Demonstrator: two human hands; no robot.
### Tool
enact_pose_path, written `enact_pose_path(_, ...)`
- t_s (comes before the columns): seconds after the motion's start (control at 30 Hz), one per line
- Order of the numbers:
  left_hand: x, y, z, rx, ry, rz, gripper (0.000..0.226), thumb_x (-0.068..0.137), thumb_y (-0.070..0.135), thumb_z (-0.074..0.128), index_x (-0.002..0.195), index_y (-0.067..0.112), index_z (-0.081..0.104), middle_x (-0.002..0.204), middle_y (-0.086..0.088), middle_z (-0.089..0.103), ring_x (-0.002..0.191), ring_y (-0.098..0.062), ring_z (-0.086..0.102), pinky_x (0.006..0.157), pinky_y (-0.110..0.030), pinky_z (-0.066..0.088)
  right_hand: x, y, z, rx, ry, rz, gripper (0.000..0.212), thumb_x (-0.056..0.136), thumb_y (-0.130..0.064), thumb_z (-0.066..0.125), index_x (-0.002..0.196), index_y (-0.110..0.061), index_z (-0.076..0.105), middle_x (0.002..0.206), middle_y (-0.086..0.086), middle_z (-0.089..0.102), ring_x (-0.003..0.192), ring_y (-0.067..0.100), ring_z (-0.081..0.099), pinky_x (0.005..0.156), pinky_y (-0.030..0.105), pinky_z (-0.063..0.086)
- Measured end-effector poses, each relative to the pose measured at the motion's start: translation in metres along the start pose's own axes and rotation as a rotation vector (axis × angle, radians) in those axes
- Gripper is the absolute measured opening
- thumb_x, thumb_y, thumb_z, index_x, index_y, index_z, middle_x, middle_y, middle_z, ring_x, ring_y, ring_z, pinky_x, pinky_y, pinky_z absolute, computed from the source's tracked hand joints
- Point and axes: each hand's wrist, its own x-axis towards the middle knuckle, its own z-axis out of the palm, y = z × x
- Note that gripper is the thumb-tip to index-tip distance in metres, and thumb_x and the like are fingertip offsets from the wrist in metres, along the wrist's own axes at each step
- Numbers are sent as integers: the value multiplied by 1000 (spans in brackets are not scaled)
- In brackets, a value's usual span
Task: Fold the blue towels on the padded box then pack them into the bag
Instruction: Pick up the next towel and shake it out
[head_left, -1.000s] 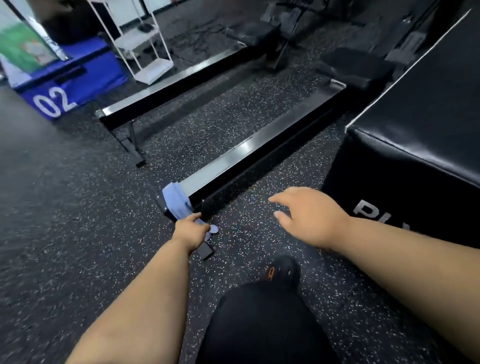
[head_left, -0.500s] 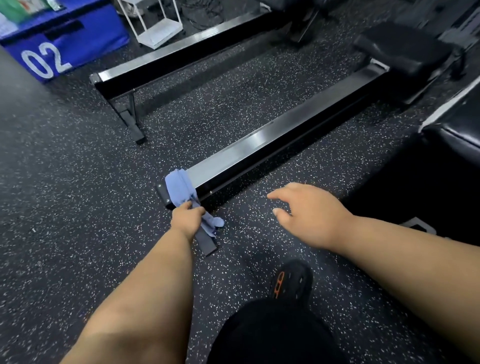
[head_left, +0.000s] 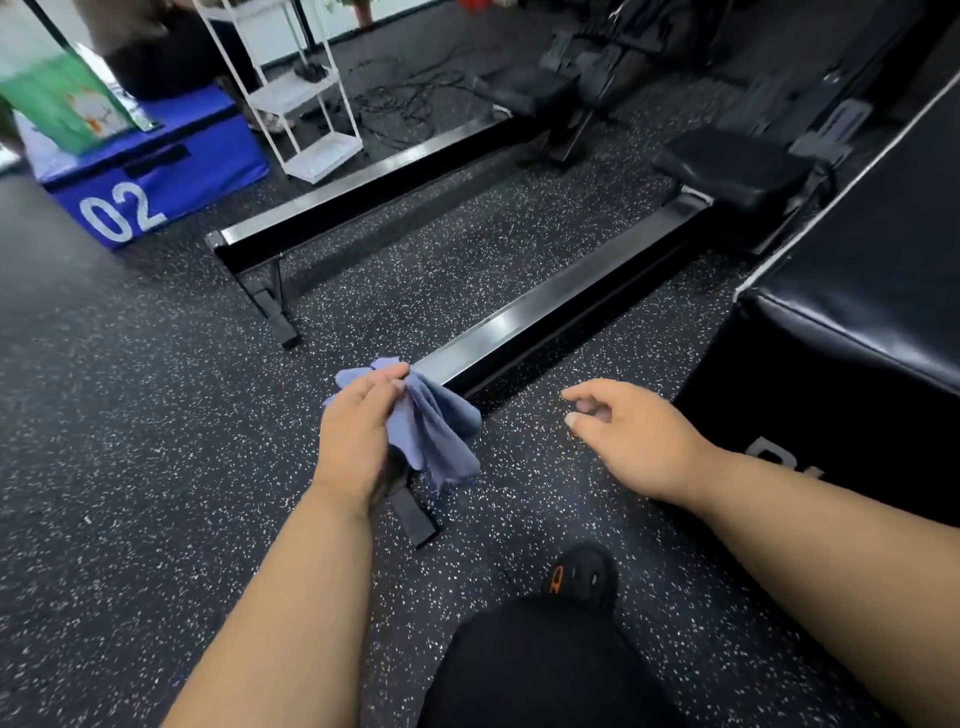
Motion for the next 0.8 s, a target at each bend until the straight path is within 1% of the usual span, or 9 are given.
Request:
enact_pose_path(0.1,-55,56,25,-221,-175,51,21,104,5,53,97,3,72,66,4,65,62,-5,61,64,-18,51,-32,-8,-20,209,59,58,26,105,-37,59,129,-29,66,82,-13,65,55,-3,59,56,15,46)
enact_pose_path(0.2,-107,99,43,-335,-361,56,33,105,3,41,78,6,60,52,7,46,48,-3,47,55,-15,47,-70,-16,-43,262,149,73,33,104,-44,56,119,-18,71,104,9,75,97,21,72,91,33,54)
enact_pose_path(0.27,-134,118,52,-381,-449,79,35,103,5,44,73,9,62,56,5,37,52,-4,47,60,-16,51,-98,-19,-57,301,180,70,42,104,-45,53,116,-8,66,117,19,69,111,36,64,103,47,49)
enact_pose_path(0.33,-159,130,61,-401,-511,75,34,100,10,50,75,14,72,63,3,49,65,-7,57,72,-21,57,-124,-21,-71,348,199,81,45,104,-49,51,114,-7,65,118,20,67,111,40,62,104,54,47)
enact_pose_path(0.47,-210,153,87,-441,-628,38,36,94,10,53,66,19,75,69,6,67,67,-4,65,75,-21,55,-170,-9,-89,451,186,196,33,102,-65,45,110,-37,62,114,-12,66,108,11,63,108,41,46)
enact_pose_path(0.57,-241,168,105,-545,-671,-38,17,82,10,67,69,20,74,65,4,67,63,-6,65,75,-22,58,-206,9,-95,537,130,321,41,98,-76,41,121,-44,53,116,-6,65,110,16,62,110,44,45)
enact_pose_path(0.63,-257,173,114,-567,-711,-74,23,63,13,90,78,20,75,78,0,73,77,-12,71,92,-29,58,-229,23,-96,600,86,376,51,96,-79,41,110,-37,66,114,-3,71,110,23,65,109,46,47)
enact_pose_path(0.7,-271,174,120,-529,-777,-84,45,47,14,100,83,20,74,88,-3,74,89,-16,72,101,-32,53,-248,36,-95,763,13,349,55,97,-75,46,117,-32,74,117,0,77,114,28,69,110,49,48)
enact_pose_path(0.8,-293,174,128,-499,-788,-115,49,48,12,100,85,21,70,91,-4,68,92,-17,66,108,-34,46,-275,45,-97,1007,27,271,46,102,-45,63,139,-16,66,127,9,75,120,30,71,110,51,51)
